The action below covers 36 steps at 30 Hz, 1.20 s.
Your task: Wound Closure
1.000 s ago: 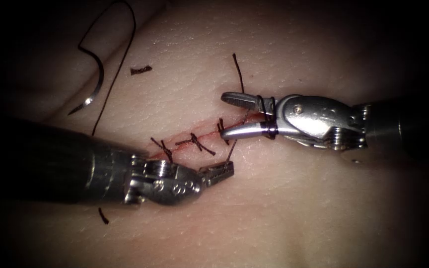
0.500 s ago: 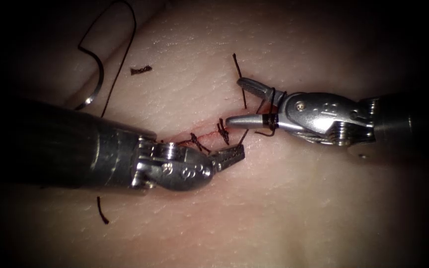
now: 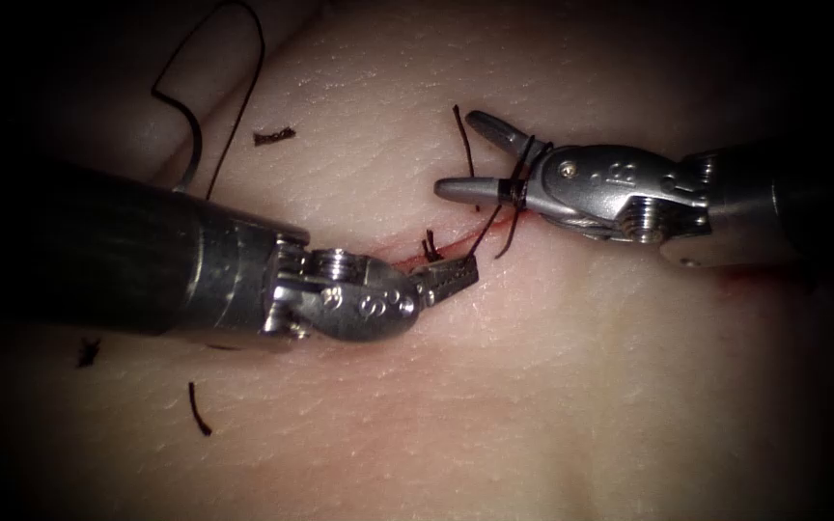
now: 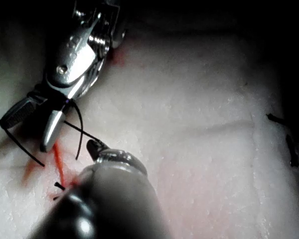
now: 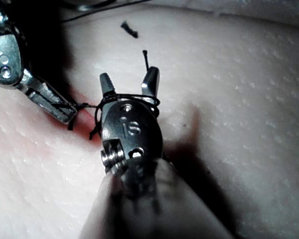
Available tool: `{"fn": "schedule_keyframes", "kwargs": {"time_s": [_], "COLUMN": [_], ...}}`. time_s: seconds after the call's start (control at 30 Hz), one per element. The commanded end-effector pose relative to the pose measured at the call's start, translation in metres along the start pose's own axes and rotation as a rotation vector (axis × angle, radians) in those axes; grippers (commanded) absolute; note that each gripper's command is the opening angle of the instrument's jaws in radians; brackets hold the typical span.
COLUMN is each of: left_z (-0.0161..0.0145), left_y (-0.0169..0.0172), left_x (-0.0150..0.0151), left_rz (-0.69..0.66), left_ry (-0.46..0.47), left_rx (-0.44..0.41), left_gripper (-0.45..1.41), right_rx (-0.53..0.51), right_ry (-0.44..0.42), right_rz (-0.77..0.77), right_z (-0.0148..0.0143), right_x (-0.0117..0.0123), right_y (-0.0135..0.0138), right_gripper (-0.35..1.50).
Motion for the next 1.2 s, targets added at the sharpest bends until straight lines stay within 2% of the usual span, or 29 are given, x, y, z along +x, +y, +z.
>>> {"fn": "schedule_keyframes", "kwargs": {"time_s": [0.03,0.3,0.4,0.47,0.5,0.53,0.8,1.03,1.2], "left_z": [0.0005,0.0005,0.0004,0.0003,0.0002,0.0002,-0.0008,-0.0020,-0.0014], "left_y": [0.0004,-0.0004,-0.0003,-0.0003,-0.0003,-0.0004,-0.0020,-0.0078,-0.0125], "left_x": [0.0000,-0.0004,-0.0005,-0.0006,-0.0006,-0.0007,-0.0015,-0.0034,-0.0054], "left_rz": [0.000,-0.001,-0.006,-0.006,-0.006,-0.006,-0.028,-0.095,-0.127], "left_ry": [0.000,-0.005,-0.003,-0.003,-0.002,-0.005,-0.022,-0.035,-0.064], "left_rx": [-0.003,0.002,0.003,0.003,0.002,0.003,0.012,0.025,0.031], "left_gripper": [-0.45,-0.45,-0.45,-0.45,-0.45,-0.45,-0.45,-0.45,-0.45], "right_rx": [0.003,-0.019,-0.030,-0.041,-0.046,-0.045,-0.118,-0.124,-0.127], "right_ry": [0.001,-0.012,-0.004,-0.002,-0.006,-0.006,-0.007,0.023,0.038], "right_rz": [-0.003,-0.006,-0.003,-0.001,-0.007,-0.007,-0.040,-0.058,-0.073], "right_z": [0.0010,0.0030,0.0034,0.0035,0.0034,0.0033,0.0012,-0.0008,-0.0020], "right_x": [-0.0004,-0.0001,0.0000,0.0001,0.0001,0.0001,-0.0001,-0.0003,-0.0014], "right_y": [-0.0005,-0.0002,-0.0004,-0.0006,-0.0008,-0.0009,-0.0021,-0.0031,-0.0036], "right_gripper": [0.83,0.78,0.62,0.36,-0.08,-0.35,-0.35,-0.35,-0.35]}}
